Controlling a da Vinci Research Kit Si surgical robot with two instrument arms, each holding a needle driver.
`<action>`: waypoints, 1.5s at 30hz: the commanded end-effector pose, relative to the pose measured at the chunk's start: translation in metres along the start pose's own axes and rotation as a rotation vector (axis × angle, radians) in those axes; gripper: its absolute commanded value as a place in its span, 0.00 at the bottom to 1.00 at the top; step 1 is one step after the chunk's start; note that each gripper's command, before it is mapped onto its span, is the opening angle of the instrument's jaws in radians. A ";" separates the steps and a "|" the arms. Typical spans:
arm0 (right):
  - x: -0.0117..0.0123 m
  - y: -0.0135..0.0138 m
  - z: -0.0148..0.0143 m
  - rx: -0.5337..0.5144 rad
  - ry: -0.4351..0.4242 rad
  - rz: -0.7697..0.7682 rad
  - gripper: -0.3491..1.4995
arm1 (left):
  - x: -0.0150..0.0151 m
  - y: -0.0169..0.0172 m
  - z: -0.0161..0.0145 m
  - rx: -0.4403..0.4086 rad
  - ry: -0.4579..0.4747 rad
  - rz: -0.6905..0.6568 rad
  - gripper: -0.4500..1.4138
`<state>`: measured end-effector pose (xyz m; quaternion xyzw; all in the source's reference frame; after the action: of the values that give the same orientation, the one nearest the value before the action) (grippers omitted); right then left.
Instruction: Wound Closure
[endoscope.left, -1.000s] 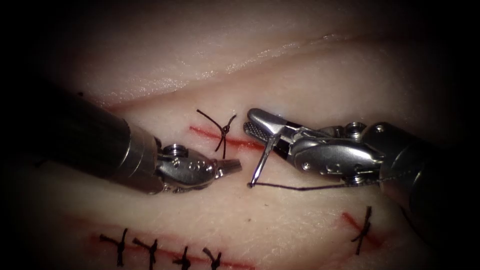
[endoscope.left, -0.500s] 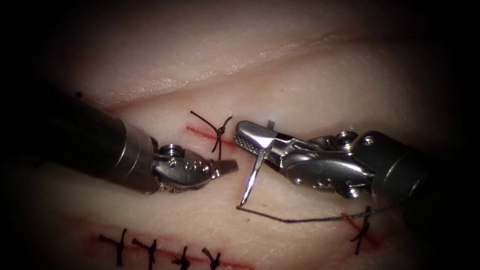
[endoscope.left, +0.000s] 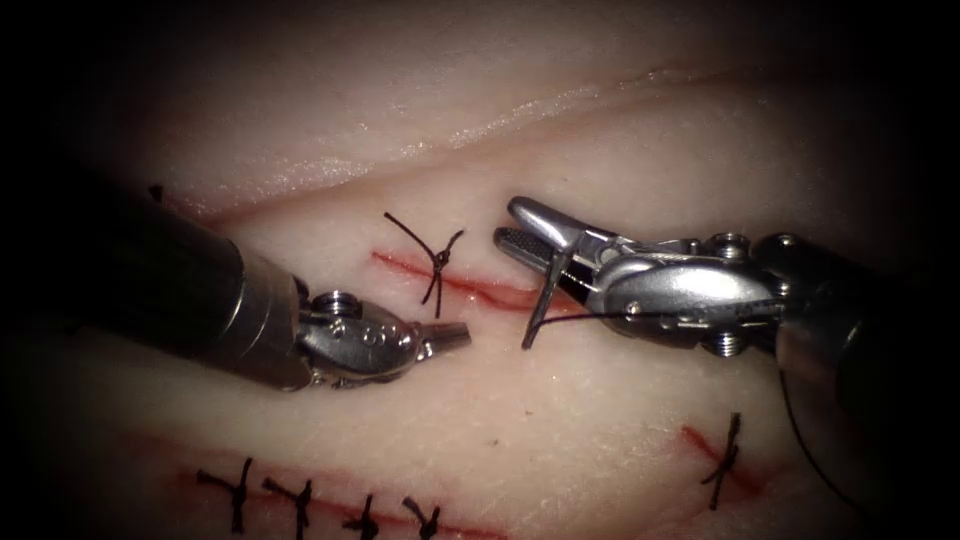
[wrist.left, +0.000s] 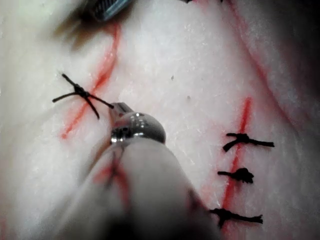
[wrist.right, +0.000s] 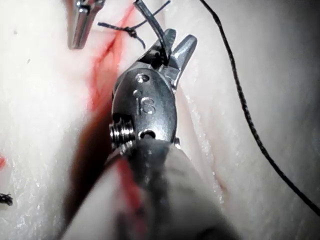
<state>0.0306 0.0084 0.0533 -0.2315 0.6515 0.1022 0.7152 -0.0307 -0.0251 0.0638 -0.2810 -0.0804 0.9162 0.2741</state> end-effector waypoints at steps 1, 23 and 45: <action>-0.0019 0.0013 0.0002 -0.025 -0.031 0.127 0.00 | -0.0006 0.0005 0.0006 0.000 -0.003 -0.002 0.00; -0.0005 0.0033 0.0015 -0.009 -0.039 -0.163 0.00 | -0.0006 0.0008 0.0005 0.000 -0.006 -0.002 0.01; -0.0036 0.0026 0.0048 0.193 -0.183 0.171 0.00 | -0.0002 0.0007 -0.0002 -0.009 -0.013 -0.006 0.01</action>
<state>0.0323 0.0136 0.0560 -0.0915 0.6066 0.1247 0.7798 -0.0308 -0.0250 0.0628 -0.2767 -0.0864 0.9167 0.2751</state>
